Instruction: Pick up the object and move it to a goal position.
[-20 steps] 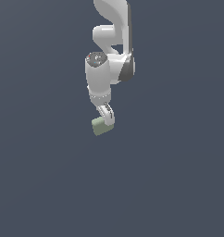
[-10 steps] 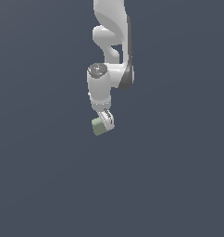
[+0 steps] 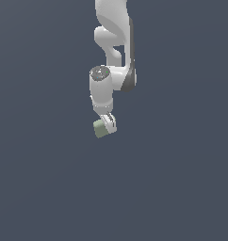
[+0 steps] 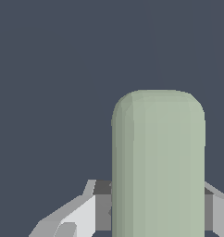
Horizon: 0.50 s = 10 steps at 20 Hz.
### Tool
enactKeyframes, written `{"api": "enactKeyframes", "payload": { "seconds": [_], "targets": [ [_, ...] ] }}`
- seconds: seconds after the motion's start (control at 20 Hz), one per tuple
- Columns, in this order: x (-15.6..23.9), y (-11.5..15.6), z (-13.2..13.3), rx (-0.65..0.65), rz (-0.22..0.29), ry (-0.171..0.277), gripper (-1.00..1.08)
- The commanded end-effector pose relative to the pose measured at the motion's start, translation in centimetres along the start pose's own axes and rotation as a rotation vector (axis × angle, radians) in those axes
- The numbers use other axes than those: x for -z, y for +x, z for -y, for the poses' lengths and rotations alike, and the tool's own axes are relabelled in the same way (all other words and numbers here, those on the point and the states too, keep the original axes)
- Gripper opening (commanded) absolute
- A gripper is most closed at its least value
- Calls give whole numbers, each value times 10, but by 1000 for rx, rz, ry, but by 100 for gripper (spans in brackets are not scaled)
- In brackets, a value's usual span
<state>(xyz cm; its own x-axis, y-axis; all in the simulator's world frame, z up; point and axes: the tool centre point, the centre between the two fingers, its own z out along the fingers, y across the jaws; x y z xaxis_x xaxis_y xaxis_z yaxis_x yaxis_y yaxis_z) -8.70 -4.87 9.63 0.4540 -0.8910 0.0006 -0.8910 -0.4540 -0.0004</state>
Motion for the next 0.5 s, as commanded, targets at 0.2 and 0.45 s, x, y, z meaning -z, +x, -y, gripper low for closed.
{"api": "enactKeyframes", "payload": {
  "seconds": [0.2,0.45],
  "targets": [
    [0,0,0,0,0,0,-100],
    [4,7,4,0,0,0,-100]
  ]
}}
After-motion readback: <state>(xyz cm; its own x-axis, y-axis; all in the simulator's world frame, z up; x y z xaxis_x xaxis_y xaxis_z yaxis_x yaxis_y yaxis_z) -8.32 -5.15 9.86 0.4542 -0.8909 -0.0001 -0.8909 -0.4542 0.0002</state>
